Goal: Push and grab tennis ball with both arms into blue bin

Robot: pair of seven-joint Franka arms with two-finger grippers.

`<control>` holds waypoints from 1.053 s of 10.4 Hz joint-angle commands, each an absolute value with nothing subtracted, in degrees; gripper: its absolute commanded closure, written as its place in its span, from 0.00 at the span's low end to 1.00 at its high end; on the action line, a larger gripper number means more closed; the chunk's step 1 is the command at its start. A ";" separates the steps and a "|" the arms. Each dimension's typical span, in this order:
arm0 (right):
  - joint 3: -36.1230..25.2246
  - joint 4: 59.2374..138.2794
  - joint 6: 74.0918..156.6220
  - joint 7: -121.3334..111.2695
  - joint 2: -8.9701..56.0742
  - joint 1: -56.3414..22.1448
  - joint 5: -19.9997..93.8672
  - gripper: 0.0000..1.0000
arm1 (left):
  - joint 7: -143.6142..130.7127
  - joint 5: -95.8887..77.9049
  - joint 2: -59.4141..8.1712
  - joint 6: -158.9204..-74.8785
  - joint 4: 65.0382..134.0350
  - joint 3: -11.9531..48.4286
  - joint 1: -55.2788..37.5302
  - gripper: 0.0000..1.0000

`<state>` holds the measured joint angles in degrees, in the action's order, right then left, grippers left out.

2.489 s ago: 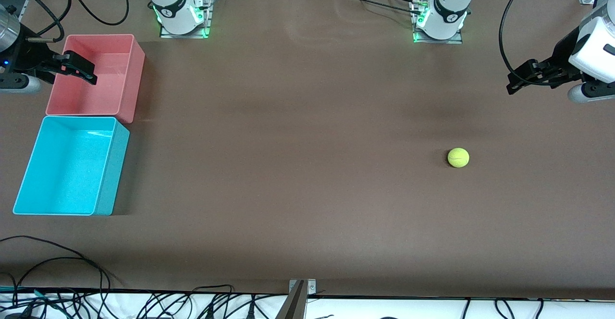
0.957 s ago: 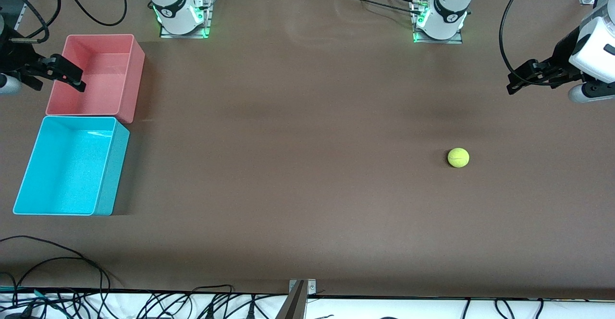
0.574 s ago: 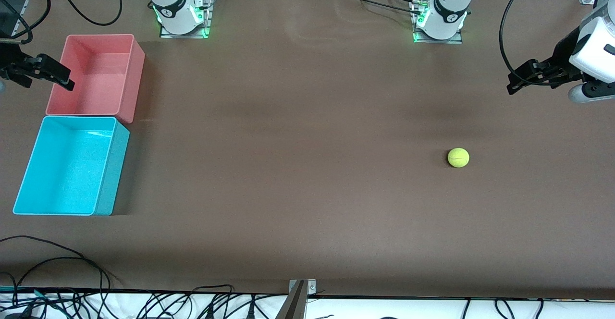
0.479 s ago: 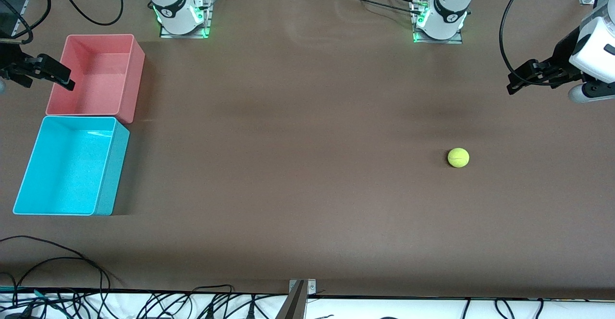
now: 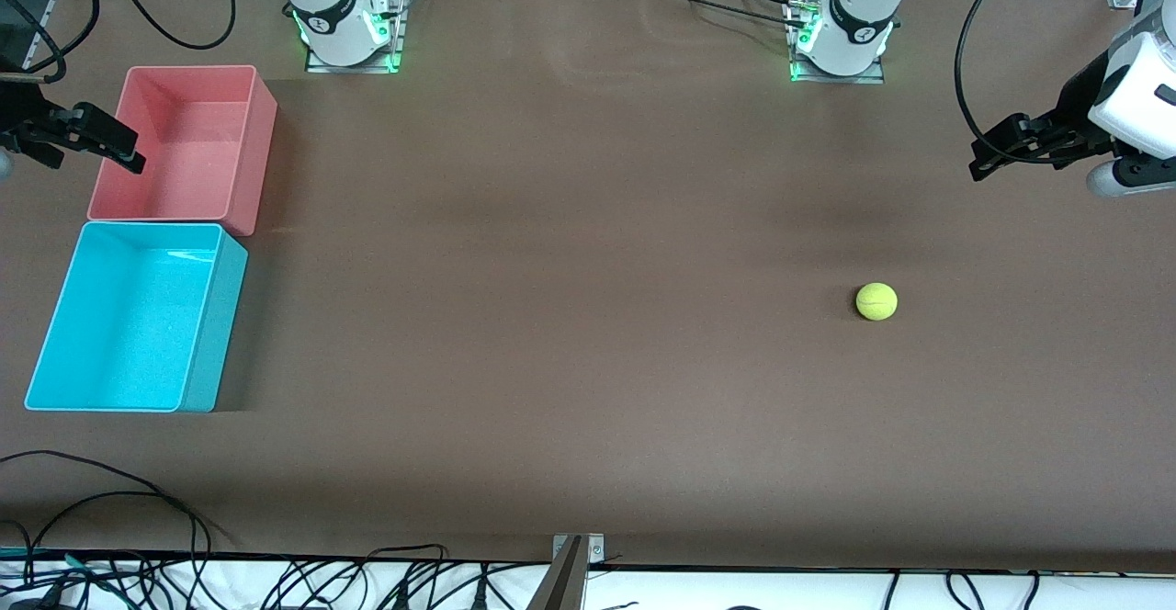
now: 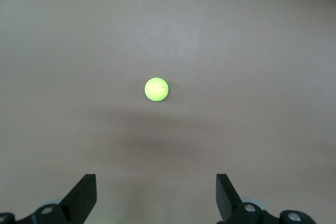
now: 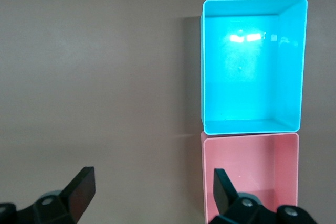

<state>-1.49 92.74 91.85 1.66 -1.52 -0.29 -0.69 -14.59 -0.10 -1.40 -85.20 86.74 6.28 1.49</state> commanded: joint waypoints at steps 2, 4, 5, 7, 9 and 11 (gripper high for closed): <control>-1.67 91.05 90.88 1.23 0.09 0.09 0.44 0.00 | -14.41 1.23 -0.97 -84.73 87.01 6.59 1.76 0.00; -1.67 90.97 91.23 1.14 0.00 0.09 0.09 0.00 | -14.41 1.14 -0.97 -84.81 87.01 6.59 1.76 0.00; -1.76 90.97 91.32 1.14 0.09 0.09 0.26 0.00 | -14.50 1.06 -0.88 -84.81 86.92 6.68 1.67 0.00; -1.76 90.97 91.41 1.23 0.09 0.09 0.26 0.00 | -14.76 1.32 -1.23 -84.81 86.92 6.85 1.32 0.00; -1.76 90.97 91.58 1.23 0.26 0.09 0.35 0.00 | -14.42 1.23 -0.79 -85.78 87.80 6.86 1.76 0.00; -1.67 90.97 91.67 1.32 0.26 -0.09 0.35 0.00 | -14.41 1.32 -0.44 -87.79 89.55 6.86 2.19 0.00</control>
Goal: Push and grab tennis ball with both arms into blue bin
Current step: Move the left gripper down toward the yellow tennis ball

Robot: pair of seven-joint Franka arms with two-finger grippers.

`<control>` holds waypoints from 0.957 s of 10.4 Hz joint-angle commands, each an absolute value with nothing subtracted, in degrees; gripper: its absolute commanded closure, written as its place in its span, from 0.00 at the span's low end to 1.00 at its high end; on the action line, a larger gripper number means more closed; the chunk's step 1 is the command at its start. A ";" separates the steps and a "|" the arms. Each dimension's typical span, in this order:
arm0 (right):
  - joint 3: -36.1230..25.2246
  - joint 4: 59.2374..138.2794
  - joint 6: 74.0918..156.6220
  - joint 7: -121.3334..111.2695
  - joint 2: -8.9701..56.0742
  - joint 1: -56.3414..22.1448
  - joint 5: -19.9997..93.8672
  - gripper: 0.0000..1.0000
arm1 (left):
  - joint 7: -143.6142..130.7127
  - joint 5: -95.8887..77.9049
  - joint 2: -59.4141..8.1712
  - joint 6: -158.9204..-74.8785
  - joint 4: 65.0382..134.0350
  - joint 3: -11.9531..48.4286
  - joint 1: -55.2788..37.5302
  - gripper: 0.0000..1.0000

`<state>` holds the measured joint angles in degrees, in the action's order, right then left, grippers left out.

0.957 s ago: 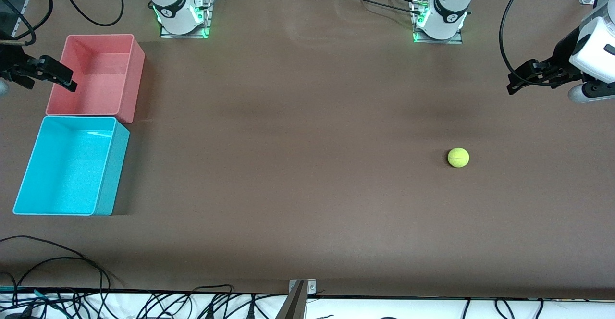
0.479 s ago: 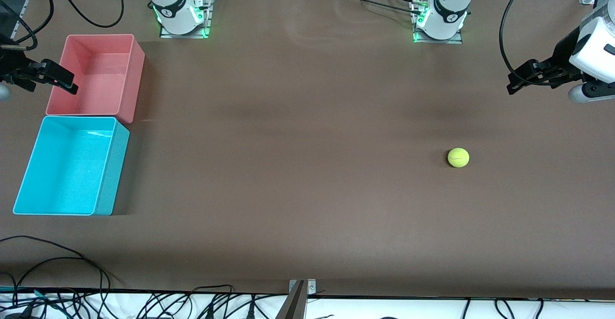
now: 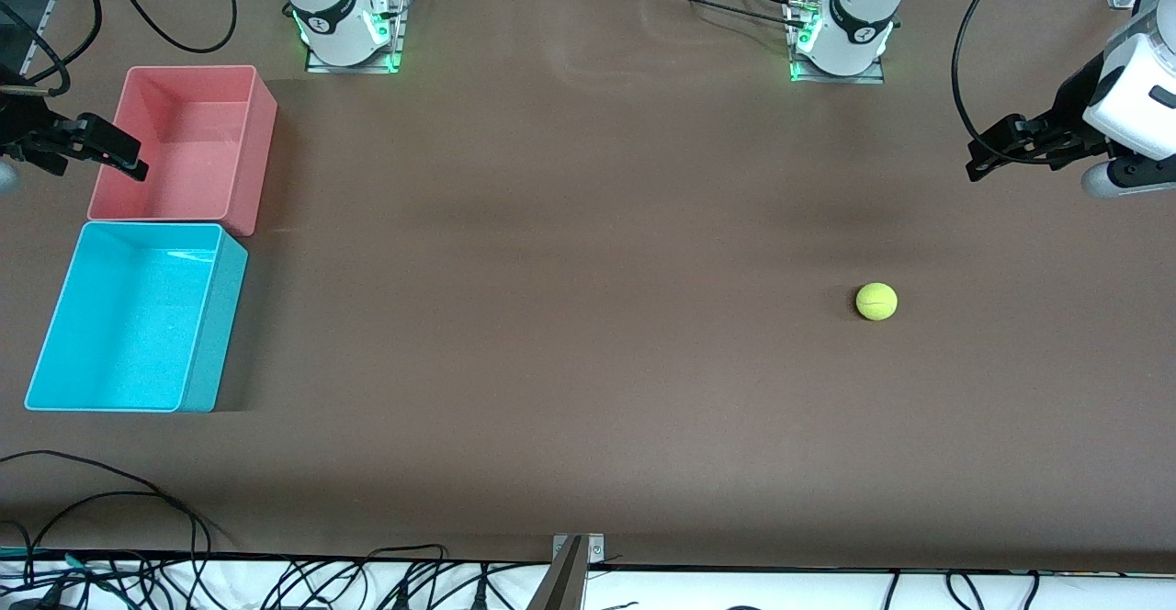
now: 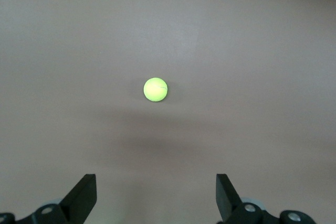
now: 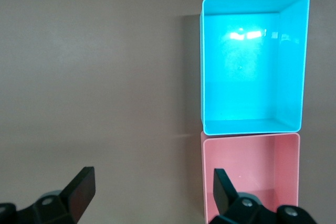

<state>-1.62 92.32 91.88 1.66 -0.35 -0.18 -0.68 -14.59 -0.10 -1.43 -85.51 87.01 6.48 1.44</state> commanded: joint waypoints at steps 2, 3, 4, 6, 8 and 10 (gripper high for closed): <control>-1.67 90.97 92.19 1.23 0.96 0.09 0.35 0.00 | -14.33 1.32 0.35 -89.99 92.36 6.86 3.16 0.00; -1.67 90.97 92.37 1.23 1.05 0.09 0.35 0.00 | -14.33 1.32 0.26 -90.00 92.37 6.86 3.34 0.00; -1.67 90.97 92.37 1.23 1.05 0.09 0.35 0.00 | -14.50 1.41 0.35 -90.00 92.37 6.86 3.25 0.00; -1.67 90.97 92.90 1.23 1.05 0.09 0.44 0.00 | -14.33 1.32 0.09 -90.00 92.37 6.86 3.43 0.00; -1.67 90.97 93.43 1.23 1.05 0.09 0.35 0.00 | -14.33 1.41 -1.14 -90.09 92.98 6.86 3.52 0.00; -1.76 90.97 93.43 1.14 1.05 0.17 0.35 0.00 | -14.32 1.32 -2.45 -90.00 93.08 6.86 3.52 0.00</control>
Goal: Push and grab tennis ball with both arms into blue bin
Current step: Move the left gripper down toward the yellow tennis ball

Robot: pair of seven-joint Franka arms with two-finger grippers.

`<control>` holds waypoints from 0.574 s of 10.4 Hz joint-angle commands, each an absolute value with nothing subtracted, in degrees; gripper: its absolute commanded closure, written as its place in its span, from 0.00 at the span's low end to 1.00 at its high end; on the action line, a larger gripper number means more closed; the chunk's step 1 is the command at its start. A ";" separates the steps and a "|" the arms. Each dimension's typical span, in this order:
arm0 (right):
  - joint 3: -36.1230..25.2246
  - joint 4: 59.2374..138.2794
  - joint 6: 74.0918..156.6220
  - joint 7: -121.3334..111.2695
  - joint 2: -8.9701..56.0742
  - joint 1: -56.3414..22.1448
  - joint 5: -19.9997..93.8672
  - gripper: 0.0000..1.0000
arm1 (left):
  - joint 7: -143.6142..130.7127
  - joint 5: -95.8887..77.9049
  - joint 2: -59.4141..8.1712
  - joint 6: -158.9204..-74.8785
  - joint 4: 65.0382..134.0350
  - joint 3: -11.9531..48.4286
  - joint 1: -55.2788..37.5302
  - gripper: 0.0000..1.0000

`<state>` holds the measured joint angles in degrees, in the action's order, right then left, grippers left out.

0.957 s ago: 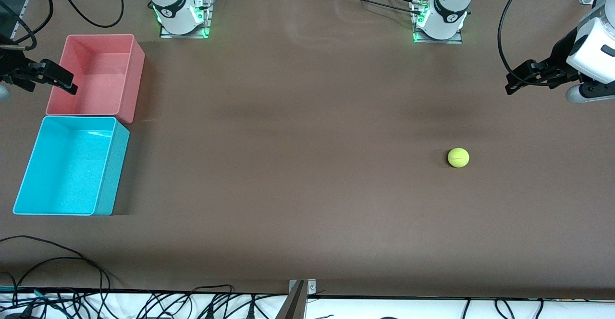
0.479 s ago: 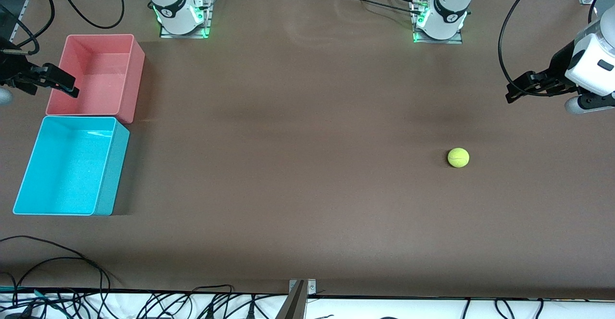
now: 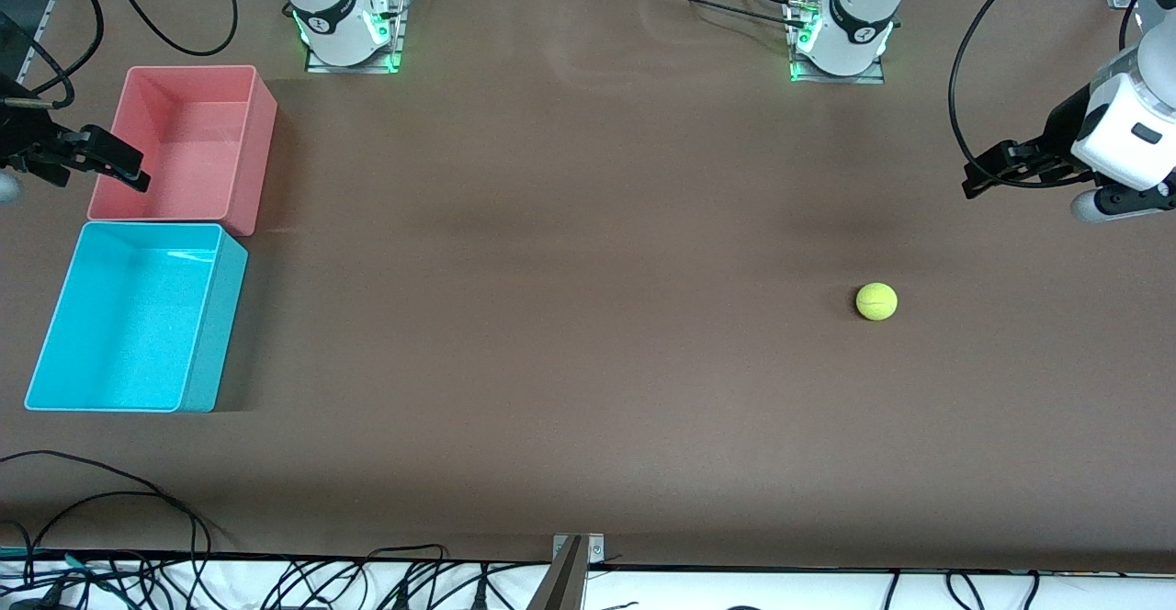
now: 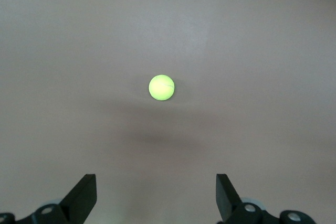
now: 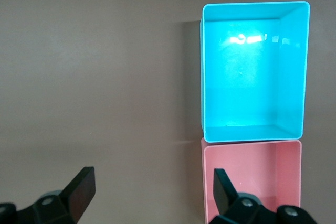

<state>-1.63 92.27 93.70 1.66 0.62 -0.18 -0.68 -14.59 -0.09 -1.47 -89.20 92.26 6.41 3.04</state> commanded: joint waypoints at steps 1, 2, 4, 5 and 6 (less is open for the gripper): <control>-2.28 90.97 93.34 1.14 1.05 0.09 0.35 0.00 | -14.33 1.41 -4.03 -89.91 93.34 6.86 3.52 0.00; -2.46 90.97 93.34 1.14 0.97 0.09 0.18 0.00 | -14.41 1.41 -4.13 -90.00 93.69 6.77 3.60 0.00; -2.46 90.97 93.43 1.14 1.05 0.09 0.00 0.00 | -14.33 1.32 -3.87 -91.13 95.18 6.77 3.78 0.00; -2.46 90.97 93.43 1.14 1.05 0.09 0.00 0.00 | -14.24 1.32 -3.69 -92.97 96.58 6.77 3.78 0.00; -2.46 90.97 93.43 1.14 1.05 0.09 0.00 0.00 | -14.24 1.32 -3.60 -95.16 98.16 6.77 3.69 0.00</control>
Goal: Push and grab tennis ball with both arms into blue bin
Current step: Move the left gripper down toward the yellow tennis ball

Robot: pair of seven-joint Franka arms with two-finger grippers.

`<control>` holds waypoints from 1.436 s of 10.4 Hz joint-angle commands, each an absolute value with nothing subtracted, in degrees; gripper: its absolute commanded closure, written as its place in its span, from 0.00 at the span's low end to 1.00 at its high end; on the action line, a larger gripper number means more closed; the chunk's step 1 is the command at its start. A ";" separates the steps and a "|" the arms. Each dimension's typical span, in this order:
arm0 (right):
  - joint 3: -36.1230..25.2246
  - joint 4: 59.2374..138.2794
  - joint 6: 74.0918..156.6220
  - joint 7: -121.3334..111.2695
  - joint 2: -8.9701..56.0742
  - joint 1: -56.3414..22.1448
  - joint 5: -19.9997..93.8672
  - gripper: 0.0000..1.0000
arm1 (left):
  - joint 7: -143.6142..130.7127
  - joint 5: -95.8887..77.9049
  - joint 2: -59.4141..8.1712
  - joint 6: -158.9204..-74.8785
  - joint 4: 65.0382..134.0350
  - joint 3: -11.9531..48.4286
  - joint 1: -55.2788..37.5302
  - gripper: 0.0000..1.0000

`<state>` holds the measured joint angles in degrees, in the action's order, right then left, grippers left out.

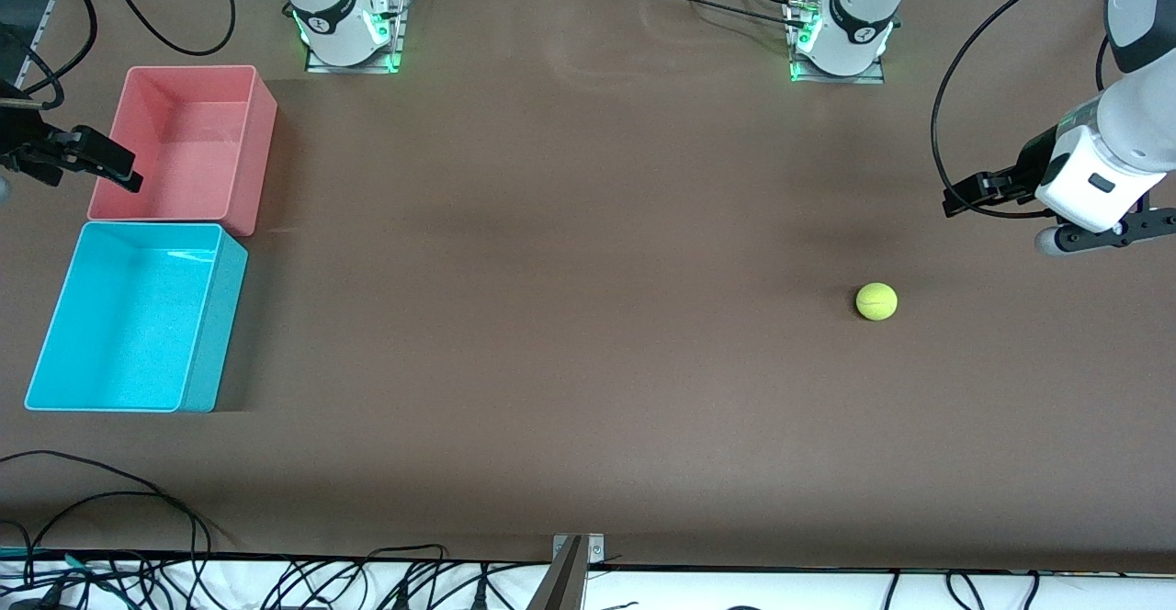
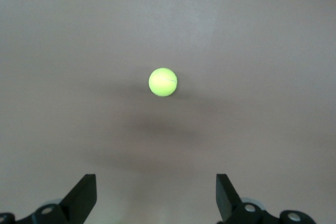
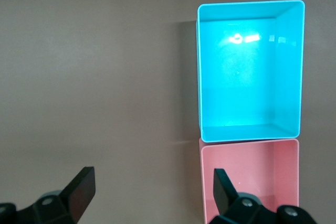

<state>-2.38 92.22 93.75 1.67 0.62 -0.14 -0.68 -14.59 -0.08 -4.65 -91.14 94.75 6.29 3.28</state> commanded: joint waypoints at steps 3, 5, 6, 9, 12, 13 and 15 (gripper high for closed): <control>-2.46 90.97 93.43 1.14 0.97 0.09 0.00 0.00 | -14.24 1.23 -4.13 -102.36 102.37 6.77 3.60 0.00; -2.37 90.79 93.43 1.23 0.97 -0.09 0.00 0.00 | -14.24 0.97 -4.13 -108.69 107.82 6.77 3.60 0.00; -2.37 90.79 93.43 1.14 0.97 -0.09 0.09 0.00 | -14.24 0.97 -4.65 -111.50 109.49 6.77 3.60 0.00; -2.37 90.79 93.43 1.14 0.97 -0.09 0.00 0.00 | -14.15 0.97 -7.20 -115.30 110.56 6.77 3.60 0.00; -2.37 90.79 93.43 1.14 1.05 -0.09 0.17 0.00 | -14.15 0.97 -9.66 -121.35 113.36 6.77 3.60 0.00; -2.37 90.79 93.43 1.23 1.05 -0.09 0.35 0.00 | -14.15 0.97 -10.10 -125.21 115.64 6.77 3.60 0.00; -2.37 90.79 93.43 1.23 1.05 -0.18 0.35 0.00 | -14.15 0.97 -10.81 -130.06 118.38 6.77 3.60 0.00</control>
<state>-2.36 92.07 93.81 1.66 0.62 -0.19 -0.67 -14.46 -0.08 -10.48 -125.06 115.28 6.40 3.28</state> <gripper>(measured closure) 0.000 0.000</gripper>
